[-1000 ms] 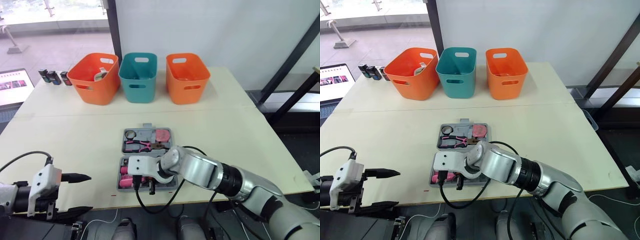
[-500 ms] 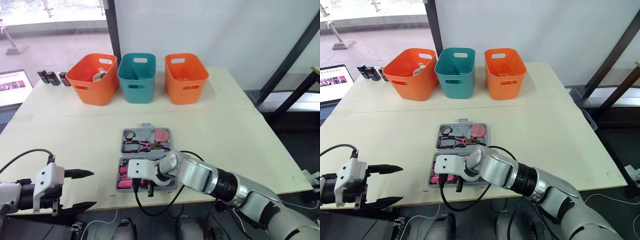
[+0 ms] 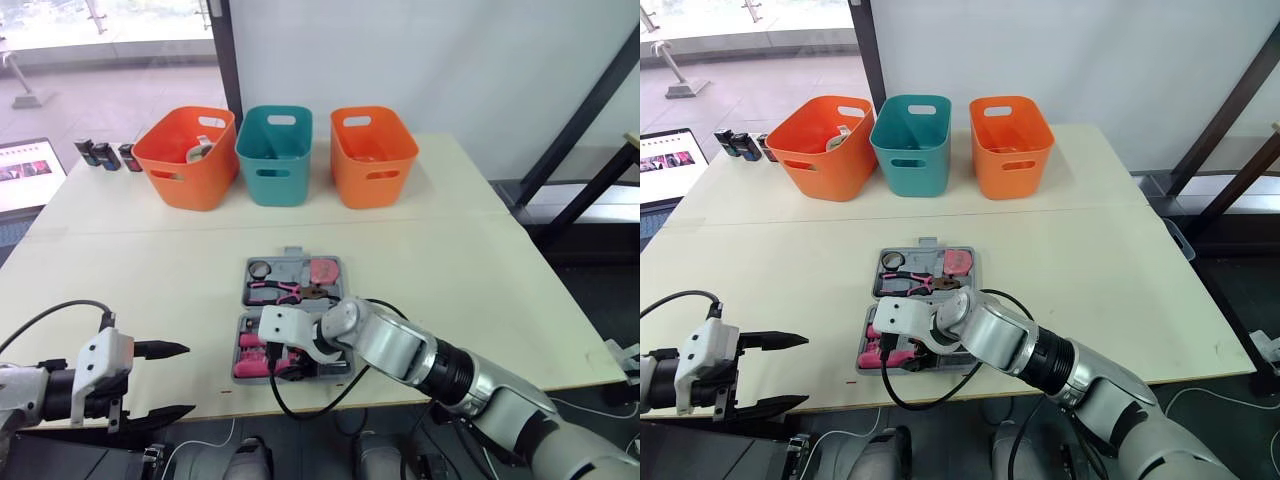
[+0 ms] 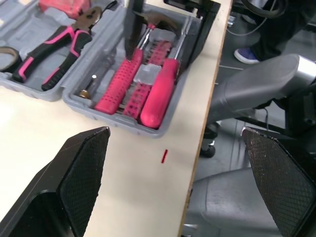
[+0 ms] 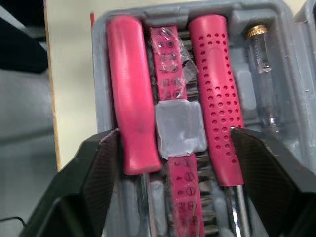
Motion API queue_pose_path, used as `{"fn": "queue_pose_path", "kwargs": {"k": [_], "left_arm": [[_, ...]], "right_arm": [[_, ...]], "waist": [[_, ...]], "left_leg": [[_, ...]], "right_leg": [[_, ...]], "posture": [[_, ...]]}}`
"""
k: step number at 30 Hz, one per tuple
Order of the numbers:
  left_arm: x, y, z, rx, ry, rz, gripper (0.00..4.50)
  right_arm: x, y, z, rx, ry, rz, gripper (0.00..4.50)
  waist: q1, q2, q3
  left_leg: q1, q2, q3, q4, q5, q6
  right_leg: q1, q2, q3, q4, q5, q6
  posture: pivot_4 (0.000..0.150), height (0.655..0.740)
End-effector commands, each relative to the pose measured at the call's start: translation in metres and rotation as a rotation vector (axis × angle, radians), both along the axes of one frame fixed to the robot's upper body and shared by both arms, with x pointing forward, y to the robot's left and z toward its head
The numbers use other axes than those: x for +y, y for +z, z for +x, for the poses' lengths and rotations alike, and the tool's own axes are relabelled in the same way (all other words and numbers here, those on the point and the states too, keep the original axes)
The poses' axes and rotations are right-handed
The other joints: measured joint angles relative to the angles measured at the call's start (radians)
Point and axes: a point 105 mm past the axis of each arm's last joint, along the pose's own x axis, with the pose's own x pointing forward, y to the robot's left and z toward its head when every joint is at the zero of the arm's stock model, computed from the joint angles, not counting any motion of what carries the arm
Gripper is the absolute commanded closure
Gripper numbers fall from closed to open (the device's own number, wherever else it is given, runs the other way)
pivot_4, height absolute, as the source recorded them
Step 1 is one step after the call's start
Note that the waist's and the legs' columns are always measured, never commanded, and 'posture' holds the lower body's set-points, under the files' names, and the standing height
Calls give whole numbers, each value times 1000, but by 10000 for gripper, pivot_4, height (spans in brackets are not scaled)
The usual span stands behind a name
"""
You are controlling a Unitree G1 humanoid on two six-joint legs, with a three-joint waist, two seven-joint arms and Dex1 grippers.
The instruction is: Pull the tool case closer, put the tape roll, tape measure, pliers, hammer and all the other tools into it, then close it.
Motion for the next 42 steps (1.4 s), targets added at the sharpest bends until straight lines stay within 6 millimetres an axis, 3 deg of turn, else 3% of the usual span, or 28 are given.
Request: {"fn": "queue_pose_path", "kwargs": {"k": [1,8,12,16,24,34,37,38,40,42], "left_arm": [[-2,5,1,-21,-12,12,0],[-1,5,2,-17,-11,15,0],[-2,4,2,-12,-14,12,0],[-2,4,2,-12,-14,12,0],[-3,4,2,-9,-15,12,0],[-3,4,4,-10,-13,12,0],[-3,4,7,-15,1,7,0],[-2,3,10,-20,20,5,0],[1,1,28,-28,126,-41,0],[4,1,47,-38,231,-94,0]], "right_arm": [[9,12,-13,33,44,75,9560],[5,17,-24,77,29,165,9560],[3,18,-22,62,-5,206,22721],[-2,12,-17,49,-28,207,43535],[-9,-5,-15,54,-58,174,44361],[-29,-45,-22,143,-121,55,44361],[-22,-35,-21,126,-96,110,44361],[-14,-19,-21,106,-64,188,44361],[-2,30,-13,32,-22,399,44361],[-5,62,-6,0,-46,517,44361]], "waist": [[1,0,0],[1,0,0],[1,0,0],[1,0,0],[1,0,0],[1,-1,-1],[1,-3,-2],[1,-3,-2],[5,-2,-2],[5,-3,-2]], "left_leg": [[0,0,0,0,0,0],[0,0,0,0,0,0],[0,0,0,0,0,0],[0,0,0,0,0,0],[0,0,0,0,0,0],[1,0,0,0,0,0],[2,0,0,0,0,0],[2,0,0,0,0,0],[2,0,0,0,0,0],[0,0,0,1,0,0]], "right_leg": [[0,0,0,0,0,0],[0,0,0,0,0,0],[0,0,0,0,0,0],[0,0,0,0,0,0],[0,0,0,-1,0,0],[1,0,0,-1,0,0],[1,0,0,-1,0,0],[1,0,0,-1,0,0],[2,0,0,-1,0,0],[2,0,0,-1,0,0]], "posture": [[1500,7400],[1500,7400],[1500,7400],[1500,7400],[1500,7400],[1500,7400],[1500,7400],[1500,7400],[1500,7400],[1500,7400]]}}
